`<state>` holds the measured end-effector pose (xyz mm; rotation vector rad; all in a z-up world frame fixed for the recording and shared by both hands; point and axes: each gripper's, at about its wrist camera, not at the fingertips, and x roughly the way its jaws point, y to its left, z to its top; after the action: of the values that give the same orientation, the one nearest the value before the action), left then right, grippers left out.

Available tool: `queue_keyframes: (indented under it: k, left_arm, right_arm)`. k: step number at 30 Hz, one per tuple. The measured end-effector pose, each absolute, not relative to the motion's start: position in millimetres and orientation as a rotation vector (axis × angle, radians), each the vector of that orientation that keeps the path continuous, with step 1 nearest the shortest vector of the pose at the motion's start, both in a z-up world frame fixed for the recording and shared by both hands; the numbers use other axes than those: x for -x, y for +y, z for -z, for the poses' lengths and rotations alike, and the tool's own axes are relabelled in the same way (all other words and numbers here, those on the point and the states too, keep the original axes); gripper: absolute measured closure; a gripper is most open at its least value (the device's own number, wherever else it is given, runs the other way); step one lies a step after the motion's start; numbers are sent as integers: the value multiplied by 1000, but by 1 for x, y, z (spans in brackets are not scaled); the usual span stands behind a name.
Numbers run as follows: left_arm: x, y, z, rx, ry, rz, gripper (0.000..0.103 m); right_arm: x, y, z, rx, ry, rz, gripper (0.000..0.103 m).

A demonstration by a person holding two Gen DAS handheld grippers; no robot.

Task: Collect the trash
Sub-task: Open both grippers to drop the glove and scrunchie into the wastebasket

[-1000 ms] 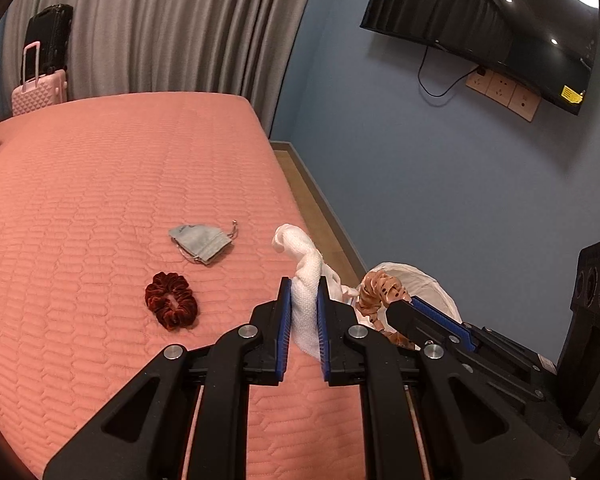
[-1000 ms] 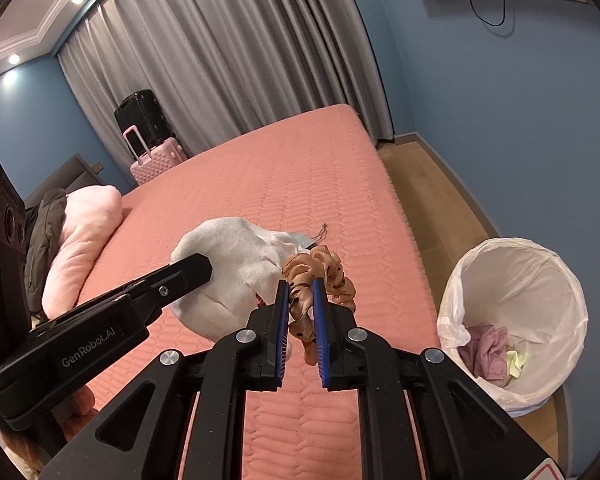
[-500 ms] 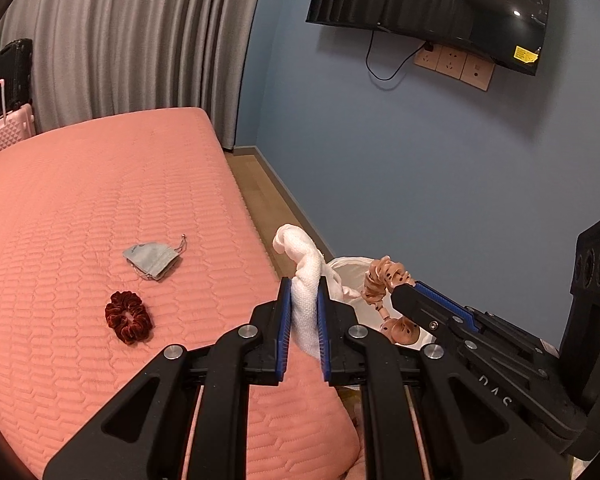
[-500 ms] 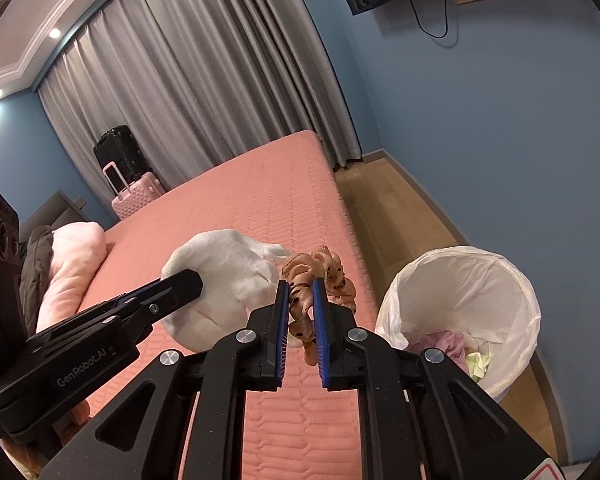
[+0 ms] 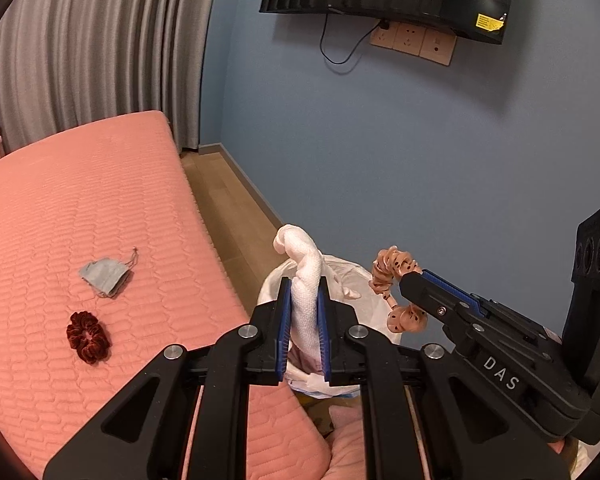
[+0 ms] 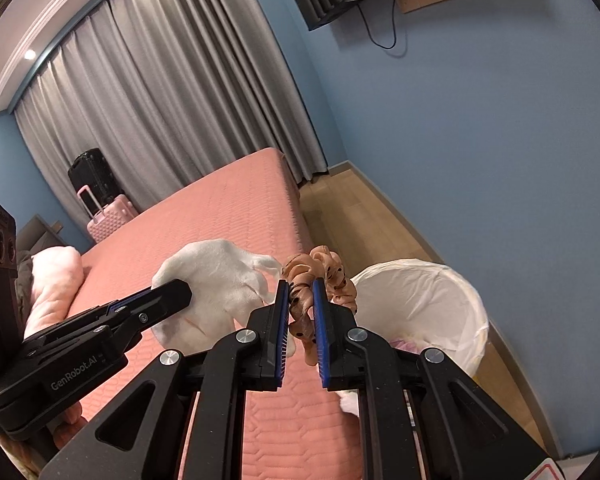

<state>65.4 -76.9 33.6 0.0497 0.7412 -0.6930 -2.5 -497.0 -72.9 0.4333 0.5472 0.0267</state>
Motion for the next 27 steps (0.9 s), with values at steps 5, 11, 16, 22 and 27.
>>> queue_keyframes:
  k: [5,11,16,22,27]
  left_arm:
    - [-66,-96,-33,-54,758,723,89]
    - [-67,-116,-31,-83,766,746,85]
    - [-68,-124,-30,-85,755,744,55]
    - [-74,-120,-26,-74,765,714,51]
    - [-79,-112,-19,-58,785,689,50]
  right_arm:
    - [3,-510,76,-441,548,-1,92]
    - [4,-523,80,-457,546,27,92]
    - [-1,-526,82,-457,553,45,92]
    - [-11,-524,86,-458,568,51,90]
    - [-18,-518,91,-460,577,49,87]
